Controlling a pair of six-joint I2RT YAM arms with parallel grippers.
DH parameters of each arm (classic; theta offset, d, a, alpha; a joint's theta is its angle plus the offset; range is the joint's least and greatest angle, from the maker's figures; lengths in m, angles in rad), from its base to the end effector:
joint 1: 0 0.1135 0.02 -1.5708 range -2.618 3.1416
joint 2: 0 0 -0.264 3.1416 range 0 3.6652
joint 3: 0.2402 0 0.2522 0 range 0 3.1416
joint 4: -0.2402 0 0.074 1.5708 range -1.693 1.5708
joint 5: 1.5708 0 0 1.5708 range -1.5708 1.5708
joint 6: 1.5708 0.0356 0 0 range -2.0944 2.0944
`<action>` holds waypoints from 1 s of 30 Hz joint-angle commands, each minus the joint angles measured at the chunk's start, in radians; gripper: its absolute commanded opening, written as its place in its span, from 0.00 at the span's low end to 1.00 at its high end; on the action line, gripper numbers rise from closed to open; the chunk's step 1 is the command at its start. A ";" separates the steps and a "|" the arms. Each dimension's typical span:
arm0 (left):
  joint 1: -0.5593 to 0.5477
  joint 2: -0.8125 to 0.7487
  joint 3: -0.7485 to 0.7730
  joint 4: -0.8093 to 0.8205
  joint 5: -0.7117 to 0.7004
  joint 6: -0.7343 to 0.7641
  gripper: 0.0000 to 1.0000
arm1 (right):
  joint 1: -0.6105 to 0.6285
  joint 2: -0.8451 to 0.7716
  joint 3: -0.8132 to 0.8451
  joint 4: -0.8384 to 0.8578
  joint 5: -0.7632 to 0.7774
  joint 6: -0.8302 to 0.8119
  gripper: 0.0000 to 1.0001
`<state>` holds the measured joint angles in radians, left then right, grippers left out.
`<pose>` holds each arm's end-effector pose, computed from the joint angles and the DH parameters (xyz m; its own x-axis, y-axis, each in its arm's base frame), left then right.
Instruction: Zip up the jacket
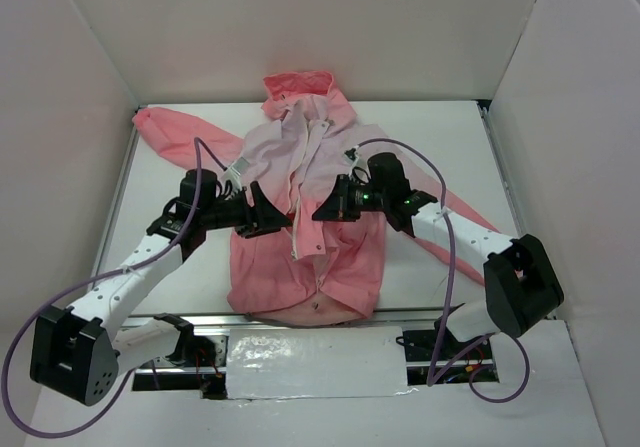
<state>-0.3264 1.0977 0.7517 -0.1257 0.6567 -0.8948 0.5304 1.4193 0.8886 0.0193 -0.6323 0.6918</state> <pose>0.2218 -0.0980 0.2754 -0.8692 -0.3580 -0.3409 0.1454 0.4739 -0.8685 0.2579 0.1757 0.2520 -0.8690 0.0869 -0.4871 -0.3873 0.4930 0.7791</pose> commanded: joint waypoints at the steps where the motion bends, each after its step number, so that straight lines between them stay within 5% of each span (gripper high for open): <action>1: -0.026 -0.004 -0.028 0.154 0.073 -0.035 0.70 | 0.003 -0.040 0.007 0.125 -0.006 0.026 0.00; 8: -0.083 0.060 -0.069 0.261 0.081 -0.070 0.64 | 0.013 -0.033 0.004 0.162 -0.035 0.051 0.00; 14: -0.089 0.093 -0.061 0.342 0.096 -0.096 0.49 | 0.014 -0.023 -0.003 0.165 -0.066 0.045 0.00; 17: -0.091 0.111 -0.045 0.359 0.104 -0.101 0.24 | 0.014 -0.025 -0.013 0.173 -0.073 0.043 0.00; 22: -0.094 0.108 -0.025 0.336 0.100 -0.086 0.00 | 0.014 -0.016 0.001 0.085 -0.050 -0.023 0.01; 24: -0.100 0.102 0.012 0.284 0.072 -0.049 0.00 | 0.014 -0.025 0.012 0.042 -0.029 -0.066 0.12; 26: -0.120 0.087 0.060 0.140 -0.021 0.026 0.00 | 0.014 -0.048 0.012 -0.011 0.002 -0.087 0.49; 30: -0.195 0.070 0.239 -0.142 -0.306 0.138 0.00 | 0.014 -0.170 -0.030 -0.061 0.039 -0.107 0.85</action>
<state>-0.4767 1.2060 0.8589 -0.0986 0.5655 -0.8818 0.5388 1.3663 0.8696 -0.0032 -0.6285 0.6338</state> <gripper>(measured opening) 0.053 0.805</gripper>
